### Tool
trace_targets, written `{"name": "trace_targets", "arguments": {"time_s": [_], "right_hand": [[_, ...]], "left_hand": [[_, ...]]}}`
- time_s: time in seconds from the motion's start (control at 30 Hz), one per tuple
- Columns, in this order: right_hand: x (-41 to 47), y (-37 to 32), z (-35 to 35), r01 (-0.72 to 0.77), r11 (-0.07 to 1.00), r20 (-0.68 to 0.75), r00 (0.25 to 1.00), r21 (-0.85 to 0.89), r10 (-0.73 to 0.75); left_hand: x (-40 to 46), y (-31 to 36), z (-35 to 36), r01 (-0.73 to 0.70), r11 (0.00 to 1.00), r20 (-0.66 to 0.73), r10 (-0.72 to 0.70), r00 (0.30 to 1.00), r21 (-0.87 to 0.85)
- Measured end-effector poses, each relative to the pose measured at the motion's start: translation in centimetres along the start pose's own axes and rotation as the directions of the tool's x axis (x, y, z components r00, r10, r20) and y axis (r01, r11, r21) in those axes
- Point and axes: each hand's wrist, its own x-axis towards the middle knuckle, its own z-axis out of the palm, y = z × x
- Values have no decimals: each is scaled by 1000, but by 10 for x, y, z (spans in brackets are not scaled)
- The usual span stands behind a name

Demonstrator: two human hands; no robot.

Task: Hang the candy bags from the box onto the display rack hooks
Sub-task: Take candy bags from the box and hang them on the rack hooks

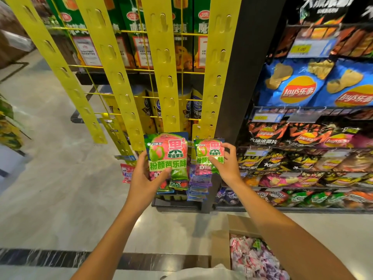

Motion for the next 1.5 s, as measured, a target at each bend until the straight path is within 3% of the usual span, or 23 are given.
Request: {"name": "trace_targets", "arguments": {"time_s": [0.27,0.37,0.47,0.57,0.67,0.83,0.93,1.1,1.5], "right_hand": [[-16,5,0,-22,996,120,992,-83,32],[-31,7,-3,-47,985,24,998,-168,52],[-50,-11,-6,-41,999,3,999,-32,41],[-64,-39,-5,-21,991,121,993,131,5],[-69,-56,-3,-21,985,203,979,174,-15],[-69,-68,-11,84,982,83,992,166,-99],[-67,-64,-22,92,985,37,994,144,-98],[-65,-56,-40,59,997,49,997,50,-62],[-53,-63,-51,40,999,110,993,-27,-36]], "left_hand": [[5,-1,9,-13,1000,44,14,999,-9],[6,0,13,-34,999,69,35,997,-18],[7,1,19,-40,999,92,43,995,-34],[7,4,31,-66,997,135,71,988,-41],[7,7,46,-111,993,195,116,974,-35],[11,15,67,-209,978,293,196,936,16],[24,18,75,-283,955,282,248,927,89],[57,32,83,-258,965,220,244,945,38],[98,42,95,-194,980,287,173,942,46]]}}
